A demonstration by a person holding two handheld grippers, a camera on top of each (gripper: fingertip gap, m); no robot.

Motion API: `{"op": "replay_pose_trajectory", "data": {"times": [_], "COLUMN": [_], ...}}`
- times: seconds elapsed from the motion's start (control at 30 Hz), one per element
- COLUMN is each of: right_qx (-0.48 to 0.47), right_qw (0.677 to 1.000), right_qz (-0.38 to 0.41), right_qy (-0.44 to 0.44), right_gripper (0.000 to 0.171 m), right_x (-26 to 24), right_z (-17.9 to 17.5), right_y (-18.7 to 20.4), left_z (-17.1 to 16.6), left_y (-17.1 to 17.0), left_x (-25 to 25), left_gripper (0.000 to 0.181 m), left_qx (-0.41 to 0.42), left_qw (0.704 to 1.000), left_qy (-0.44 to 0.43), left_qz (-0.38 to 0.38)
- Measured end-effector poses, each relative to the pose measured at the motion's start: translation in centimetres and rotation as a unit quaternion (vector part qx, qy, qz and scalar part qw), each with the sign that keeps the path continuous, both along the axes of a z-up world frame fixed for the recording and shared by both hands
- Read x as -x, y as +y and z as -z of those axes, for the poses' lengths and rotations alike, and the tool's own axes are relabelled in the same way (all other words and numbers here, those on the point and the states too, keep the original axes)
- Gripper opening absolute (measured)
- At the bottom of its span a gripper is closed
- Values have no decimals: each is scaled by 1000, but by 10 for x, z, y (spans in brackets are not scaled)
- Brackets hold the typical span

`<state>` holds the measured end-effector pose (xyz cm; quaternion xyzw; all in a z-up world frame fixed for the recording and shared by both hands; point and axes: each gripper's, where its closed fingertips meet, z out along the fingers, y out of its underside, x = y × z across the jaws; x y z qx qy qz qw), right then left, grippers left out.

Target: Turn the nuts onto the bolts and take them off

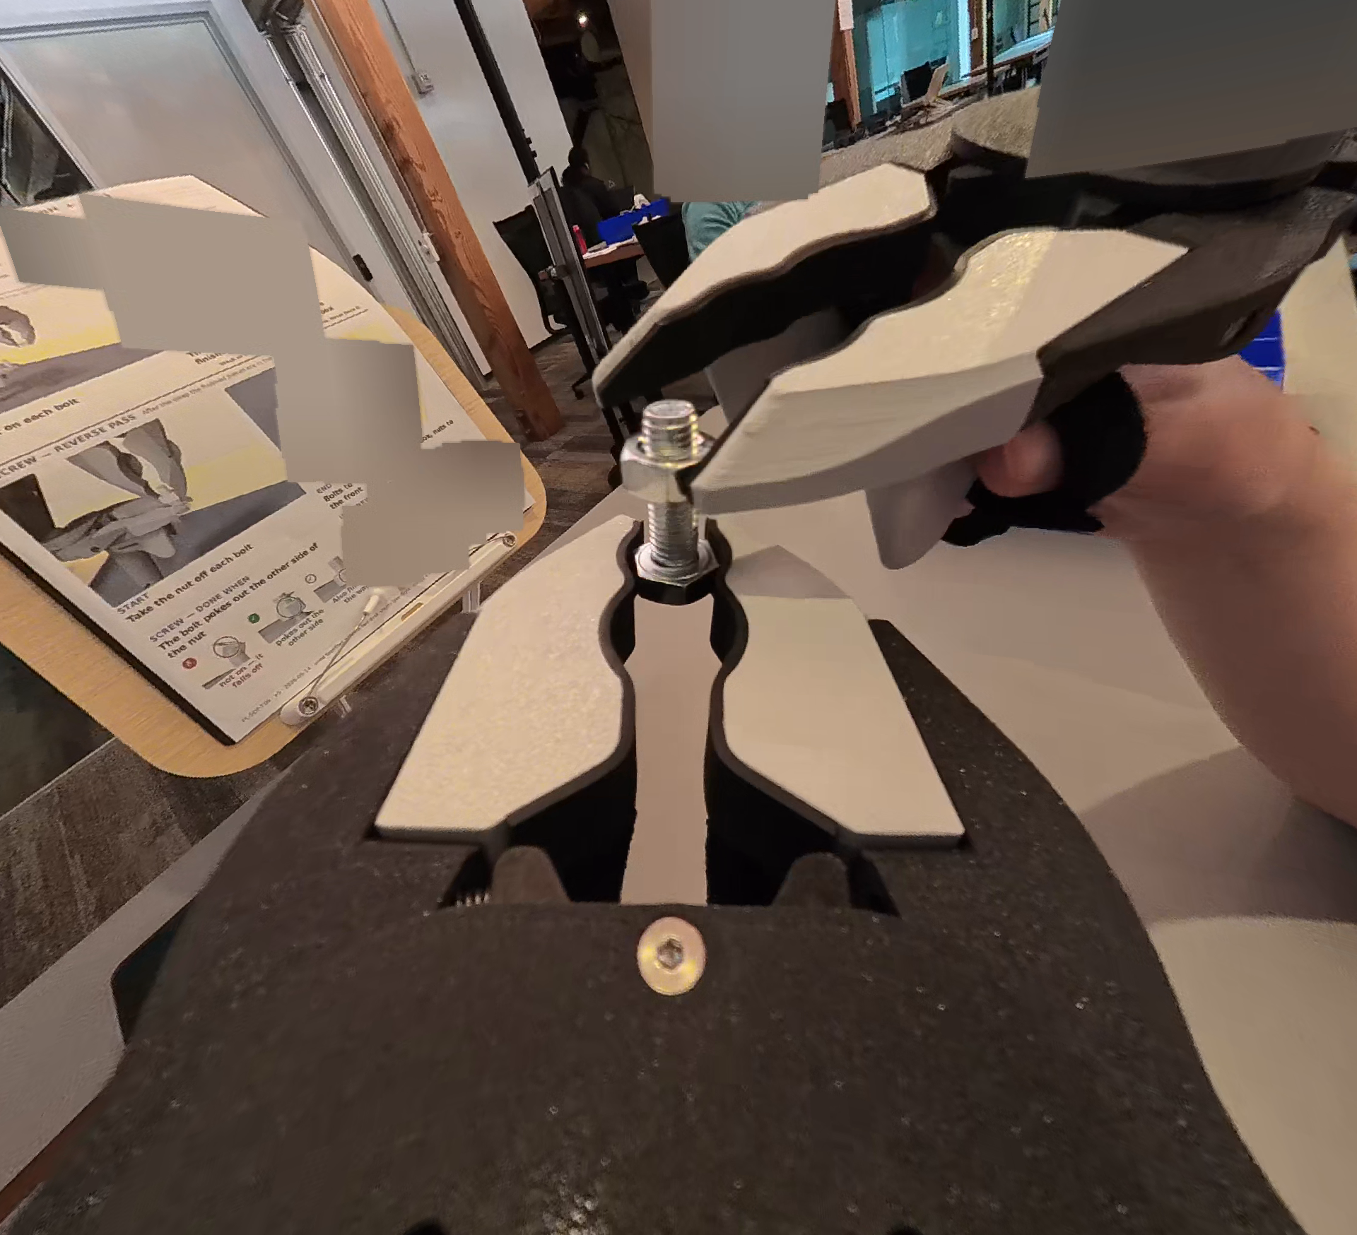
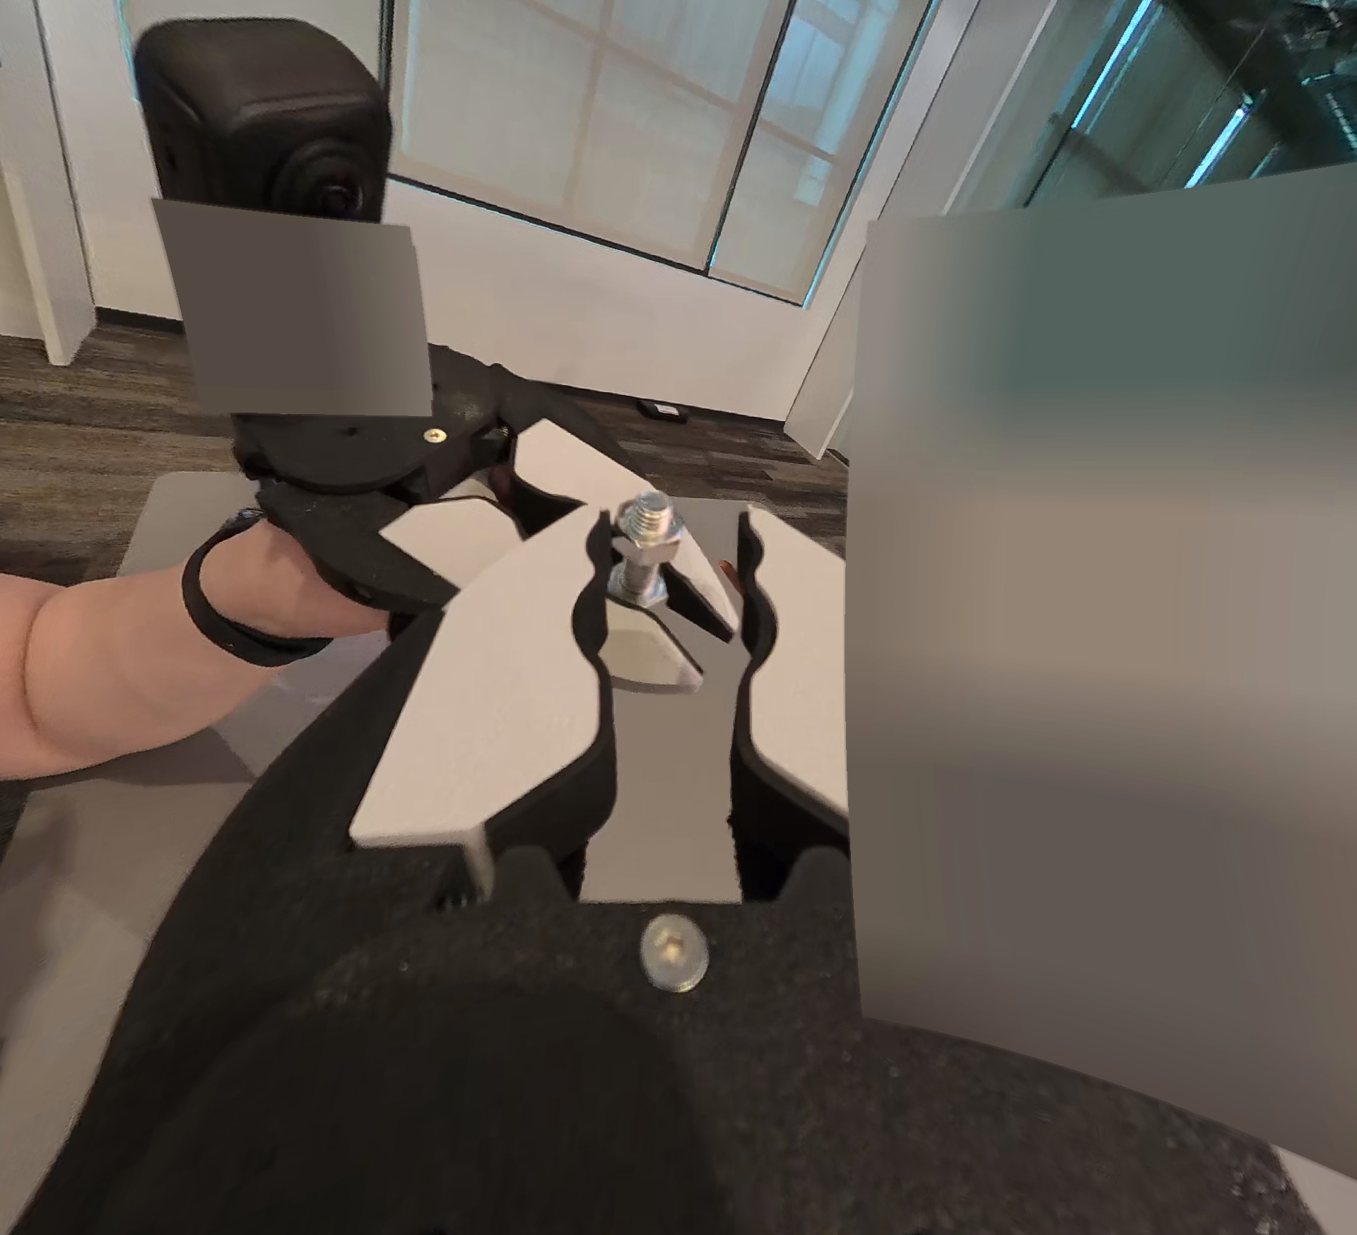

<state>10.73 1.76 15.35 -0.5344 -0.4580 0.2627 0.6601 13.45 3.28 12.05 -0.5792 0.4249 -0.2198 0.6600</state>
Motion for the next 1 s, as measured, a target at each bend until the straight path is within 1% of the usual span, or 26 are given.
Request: {"op": "replay_pose_trajectory", "data": {"times": [0.1, 0.17, 0.23, 0.3, 0.4, 0.5, 0.57, 0.6, 0.77, 0.87, 0.9, 0.93, 0.97, 1.0], "right_qx": [5, 5, 14, 22, 18, 6, 13, 18, 32, 26, 25, 29, 34, 36], "right_qw": [1000, 1000, 998, 997, 999, 999, 1000, 999, 996, 998, 998, 998, 998, 998], "right_qz": [-5, -3, -34, -61, -40, -30, -14, -13, -73, -59, -53, -49, -37, -28], "right_qy": [1, 23, 42, 42, 22, 20, 21, 27, 43, 29, 30, 34, 41, 51], "right_gripper": [33, 27, 25, 25, 29, 29, 20, 21, 26, 27, 30, 30, 21, 20], "right_x": [-9, -19, -18, -8, 1, -6, -17, -21, -6, -1, -4, -10, -17, -23], "right_z": [-2, -9, -14, -13, -5, -7, -8, -9, -12, -7, -7, -8, -9, -11], "right_y": [1, 3, -5, -14, -10, -6, 1, 2, -15, -11, -8, -5, 1, 6], "left_z": [-4, -4, -5, -4, -3, -5, -7, -7, -5, -5, -5, -7, -8, -8], "left_y": [0, -2, -2, -4, -7, -7, -7, -7, -9, -12, -11, -10, -11, -12], "left_x": [3, 4, 4, 2, -1, 1, 3, 4, 0, -1, 0, 1, 2, 3], "left_gripper": [16, 15, 16, 15, 15, 15, 15, 15, 15, 15, 15, 15, 15, 15], "left_qx": [6, 19, 24, 28, 25, 23, 28, 31, 31, 30, 29, 27, 31, 37], "left_qw": [1000, 1000, 999, 999, 999, 999, 999, 998, 999, 999, 999, 999, 998, 998], "left_qy": [-13, -18, -24, -23, -18, -21, -28, -30, -24, -21, -21, -24, -27, -31], "left_qz": [4, 17, 22, 29, 32, 26, 31, 33, 37, 40, 34, 33, 39, 43]}}
